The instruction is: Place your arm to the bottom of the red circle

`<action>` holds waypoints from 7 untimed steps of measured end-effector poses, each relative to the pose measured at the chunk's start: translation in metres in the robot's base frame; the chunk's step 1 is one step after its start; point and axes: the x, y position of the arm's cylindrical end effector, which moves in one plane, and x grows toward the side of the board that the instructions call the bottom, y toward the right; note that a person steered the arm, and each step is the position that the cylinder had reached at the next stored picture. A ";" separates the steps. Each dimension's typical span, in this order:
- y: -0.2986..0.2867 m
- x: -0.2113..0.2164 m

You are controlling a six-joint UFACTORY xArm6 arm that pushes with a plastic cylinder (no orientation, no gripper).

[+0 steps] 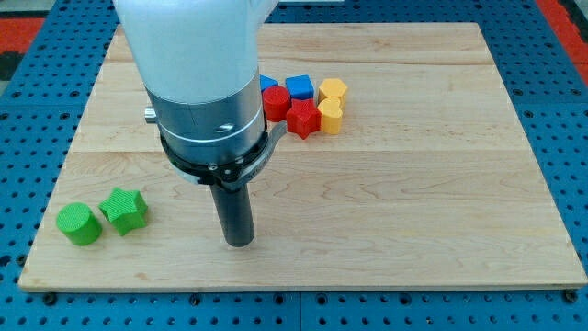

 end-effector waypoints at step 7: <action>0.012 -0.085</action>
